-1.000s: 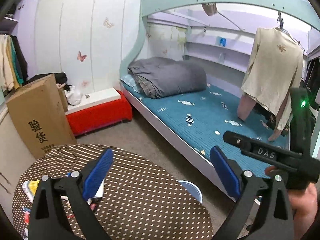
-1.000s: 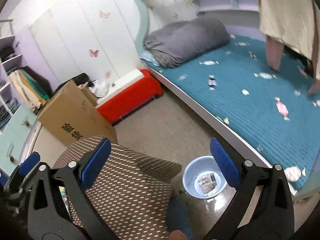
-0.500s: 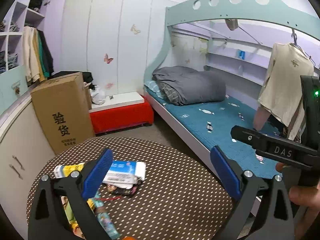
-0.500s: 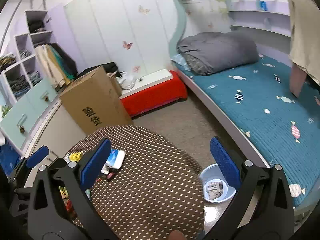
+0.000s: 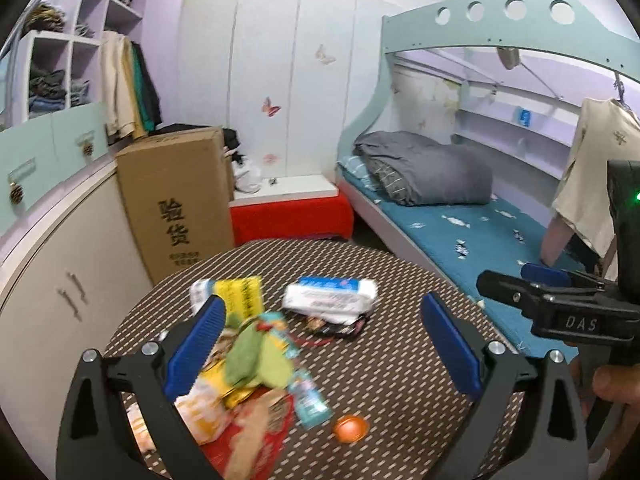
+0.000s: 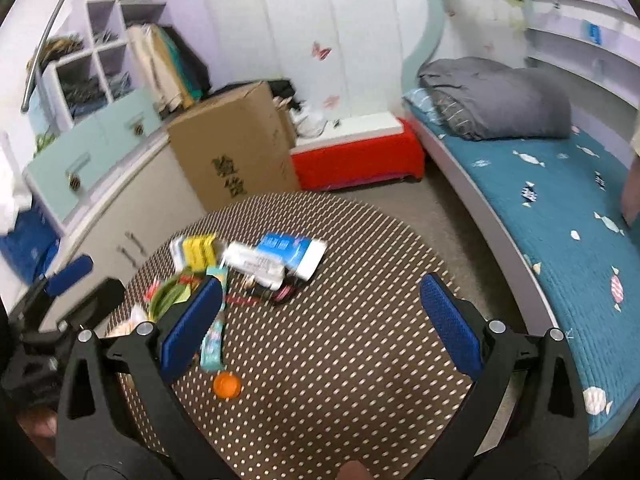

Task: Collect trash
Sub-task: 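Move both tools back over the table, then grasp the orange bottle cap with the right tool while the left tool grasps the red-brown paper bag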

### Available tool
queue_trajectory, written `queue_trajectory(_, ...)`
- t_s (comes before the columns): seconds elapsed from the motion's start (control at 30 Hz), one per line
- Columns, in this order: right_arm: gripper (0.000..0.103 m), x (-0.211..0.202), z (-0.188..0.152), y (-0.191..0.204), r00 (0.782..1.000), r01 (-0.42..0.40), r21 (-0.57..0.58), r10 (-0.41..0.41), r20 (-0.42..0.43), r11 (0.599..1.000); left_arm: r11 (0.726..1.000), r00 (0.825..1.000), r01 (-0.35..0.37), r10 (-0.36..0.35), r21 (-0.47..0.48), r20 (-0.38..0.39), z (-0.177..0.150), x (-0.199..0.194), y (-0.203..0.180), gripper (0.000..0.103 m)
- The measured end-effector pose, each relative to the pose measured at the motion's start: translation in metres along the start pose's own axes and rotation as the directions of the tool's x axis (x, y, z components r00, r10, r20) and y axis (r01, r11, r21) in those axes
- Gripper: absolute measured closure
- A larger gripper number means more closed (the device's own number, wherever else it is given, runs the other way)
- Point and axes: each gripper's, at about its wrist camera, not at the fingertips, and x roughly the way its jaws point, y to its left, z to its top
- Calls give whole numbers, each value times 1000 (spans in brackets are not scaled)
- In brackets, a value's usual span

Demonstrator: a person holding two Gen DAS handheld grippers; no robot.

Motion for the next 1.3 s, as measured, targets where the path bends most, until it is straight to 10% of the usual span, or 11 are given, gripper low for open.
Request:
queue_trajectory(0.57, 7, 65, -93, 64, 964, -149, -185, 102, -245, 971, 994, 976, -112, 113, 15, -188, -86, 4, 53, 7)
queue_trajectory(0.97, 40, 91, -113, 90, 958, -170, -298, 86, -274, 939, 994, 967, -83, 98, 73, -236, -95, 23, 47, 7)
queue_trajectory(1.07, 68, 95, -113, 97, 964, -156, -357, 63, -259, 921, 994, 965, -75, 92, 78, -245, -97, 30, 45, 7)
queue_trajectory(1.3, 74, 88, -109, 76, 962, -156, -314, 72, -263, 936, 997, 946, -30, 50, 67, -320, -101, 55, 38, 47)
